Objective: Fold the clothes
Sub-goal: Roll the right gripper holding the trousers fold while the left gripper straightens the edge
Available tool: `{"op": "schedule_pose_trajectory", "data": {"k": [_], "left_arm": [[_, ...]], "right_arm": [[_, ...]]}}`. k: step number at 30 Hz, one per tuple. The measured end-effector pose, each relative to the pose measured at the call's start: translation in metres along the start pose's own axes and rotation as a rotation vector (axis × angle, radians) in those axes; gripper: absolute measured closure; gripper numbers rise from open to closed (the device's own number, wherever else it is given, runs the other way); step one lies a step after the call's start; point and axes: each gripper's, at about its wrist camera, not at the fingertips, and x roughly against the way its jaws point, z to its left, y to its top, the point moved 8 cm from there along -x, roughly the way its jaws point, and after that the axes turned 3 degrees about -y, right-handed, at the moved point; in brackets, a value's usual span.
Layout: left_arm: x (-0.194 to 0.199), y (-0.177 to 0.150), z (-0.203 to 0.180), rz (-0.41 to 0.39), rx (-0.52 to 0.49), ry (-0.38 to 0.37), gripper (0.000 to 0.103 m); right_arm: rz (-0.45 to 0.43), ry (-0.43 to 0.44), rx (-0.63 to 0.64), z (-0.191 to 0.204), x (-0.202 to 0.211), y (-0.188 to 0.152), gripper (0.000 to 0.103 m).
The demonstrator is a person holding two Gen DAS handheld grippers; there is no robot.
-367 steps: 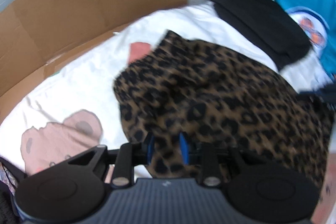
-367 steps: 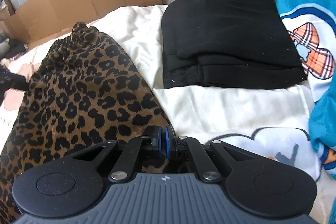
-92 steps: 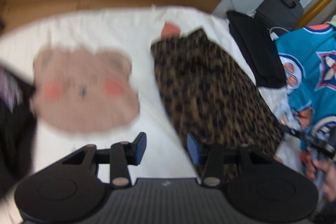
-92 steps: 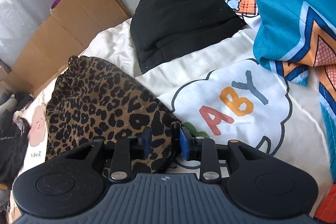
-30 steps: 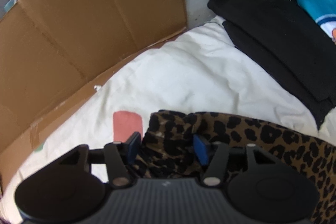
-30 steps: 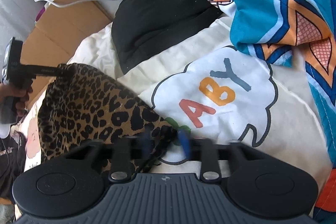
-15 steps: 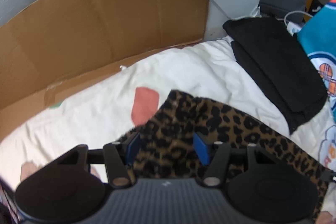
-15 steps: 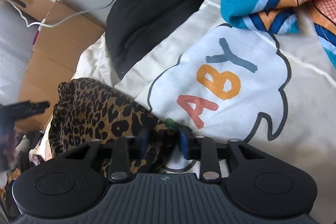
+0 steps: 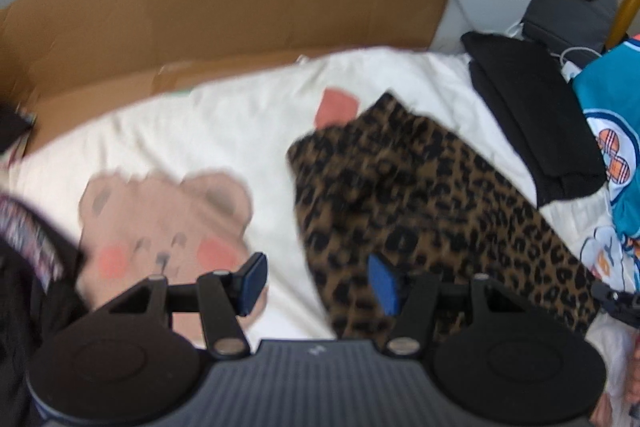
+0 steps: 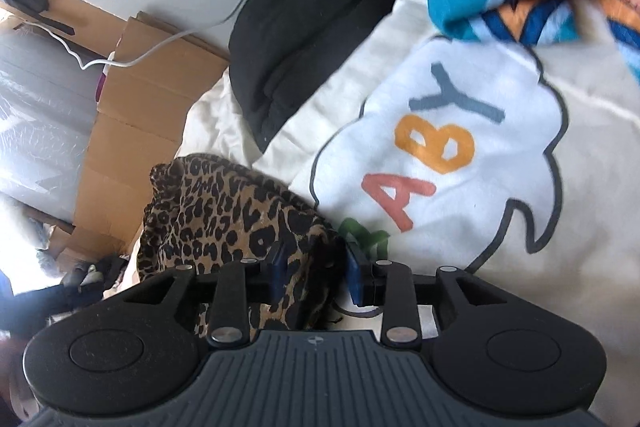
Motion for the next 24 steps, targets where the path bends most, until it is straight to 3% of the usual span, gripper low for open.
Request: {"op": "schedule_pose_trajectory", "data": {"k": [6, 8, 9, 16, 24], "left_arm": [[0.024, -0.034, 0.008, 0.012, 0.148, -0.025, 0.044], [0.032, -0.047, 0.007, 0.009, 0.198, -0.033, 0.044], [0.037, -0.054, 0.006, 0.007, 0.225, -0.038, 0.044], [0.052, -0.124, -0.009, 0.032, 0.401, -0.091, 0.044], [0.05, -0.199, -0.023, 0.091, 0.511, -0.08, 0.046]], "right_arm": [[0.05, 0.082, -0.095, -0.007, -0.018, -0.001, 0.07], [0.066, 0.097, -0.119, -0.009, -0.022, -0.001, 0.082], [0.07, 0.098, -0.118, -0.009, -0.023, 0.0, 0.095], [0.064, 0.094, -0.09, -0.005, -0.023, 0.003, 0.096], [0.067, 0.086, -0.084, -0.005, -0.023, 0.004, 0.096]]}}
